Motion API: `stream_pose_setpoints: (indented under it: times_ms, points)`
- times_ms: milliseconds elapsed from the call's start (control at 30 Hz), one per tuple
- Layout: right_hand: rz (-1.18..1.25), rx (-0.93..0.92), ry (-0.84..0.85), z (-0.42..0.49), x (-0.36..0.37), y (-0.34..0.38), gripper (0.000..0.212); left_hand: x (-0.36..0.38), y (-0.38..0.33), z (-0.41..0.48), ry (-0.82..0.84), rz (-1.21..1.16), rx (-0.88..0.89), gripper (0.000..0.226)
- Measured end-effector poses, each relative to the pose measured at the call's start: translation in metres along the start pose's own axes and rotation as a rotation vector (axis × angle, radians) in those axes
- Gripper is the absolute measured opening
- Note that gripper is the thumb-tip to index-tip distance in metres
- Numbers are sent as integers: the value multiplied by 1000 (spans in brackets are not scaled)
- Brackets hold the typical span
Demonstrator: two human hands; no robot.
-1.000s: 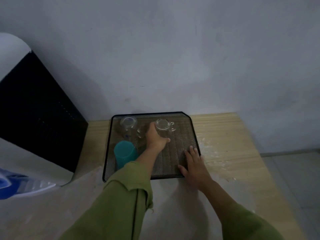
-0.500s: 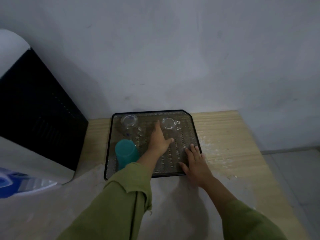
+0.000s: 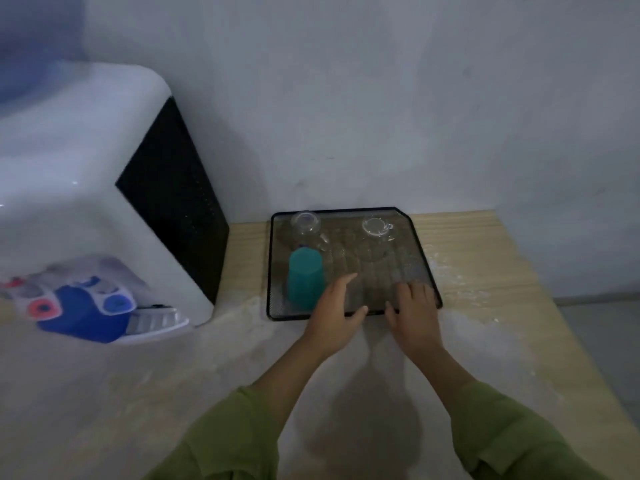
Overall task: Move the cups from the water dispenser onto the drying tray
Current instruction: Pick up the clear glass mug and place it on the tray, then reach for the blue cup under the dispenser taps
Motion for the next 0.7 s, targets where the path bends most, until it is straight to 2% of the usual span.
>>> stream_pose_setpoints:
  times_ms: [133,300,367,467,567,700]
  points:
    - [1,-21,2,-30,11,37,26,-24,37,-57,-31,86,27,48]
    - [90,-35,103,-77,45,87,33,-73,117,-136,-147,141,-77,35]
    - [108,-41,185,-92,60,102,41,-98,147,-159,-225,144,-189,34]
    - [68,-11,339,-113,85,123,59,-142,190,-190,-318,136,-427,38]
    - [20,45,430,-128,105,132,69,-180,219,-205,-435,86,-559,40]
    - [-59,62,492,-135,108,132,72,-215,234,-200,-497,7,-732,67]
Point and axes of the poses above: each hand's wrist, its own z-axis towards the middle knuckle, its own x-axis out of the palm, y = z × x, the point moved 3 cm from there along z, towards the middle knuckle, and after that the axes turned 15 degrees about z, right-handed, at the moved point
